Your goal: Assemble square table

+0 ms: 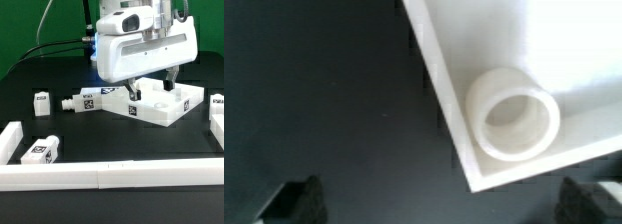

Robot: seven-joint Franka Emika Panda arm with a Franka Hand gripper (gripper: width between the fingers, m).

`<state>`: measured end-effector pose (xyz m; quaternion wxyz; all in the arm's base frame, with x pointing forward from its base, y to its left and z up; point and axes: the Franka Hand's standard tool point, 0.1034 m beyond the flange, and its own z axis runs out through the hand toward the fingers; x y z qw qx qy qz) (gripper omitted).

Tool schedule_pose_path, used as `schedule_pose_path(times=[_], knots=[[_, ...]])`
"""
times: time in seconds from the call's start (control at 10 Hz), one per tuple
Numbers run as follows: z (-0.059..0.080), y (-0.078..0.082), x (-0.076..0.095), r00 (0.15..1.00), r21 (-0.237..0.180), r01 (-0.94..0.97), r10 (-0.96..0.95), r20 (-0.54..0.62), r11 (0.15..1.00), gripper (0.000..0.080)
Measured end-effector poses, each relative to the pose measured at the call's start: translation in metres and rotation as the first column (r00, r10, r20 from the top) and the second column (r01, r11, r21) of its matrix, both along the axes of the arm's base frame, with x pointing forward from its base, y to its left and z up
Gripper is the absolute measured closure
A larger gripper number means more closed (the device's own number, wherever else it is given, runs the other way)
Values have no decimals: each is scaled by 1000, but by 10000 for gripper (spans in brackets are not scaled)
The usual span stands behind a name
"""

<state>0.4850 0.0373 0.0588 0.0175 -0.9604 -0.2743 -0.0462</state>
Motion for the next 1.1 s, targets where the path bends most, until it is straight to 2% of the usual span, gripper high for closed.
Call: schedule_pose_path(times=[0.1,0.2,0.4,0.8,1.0,1.1], knots=[[-1,-1,-2,1000,0,-1,1,-7,1000,150],[-6,-3,-12,999,2,-2,2,-49,1000,150],[-18,-20,-17,998,-21,-38,37,-41,999,150],[-19,-18,-18,999,-19,-28,28,-45,999,150],[-36,-33,-28,971,-29,-232,230,-72,972,150],[-43,-36,-32,968,-39,-243,241,-65,969,150]])
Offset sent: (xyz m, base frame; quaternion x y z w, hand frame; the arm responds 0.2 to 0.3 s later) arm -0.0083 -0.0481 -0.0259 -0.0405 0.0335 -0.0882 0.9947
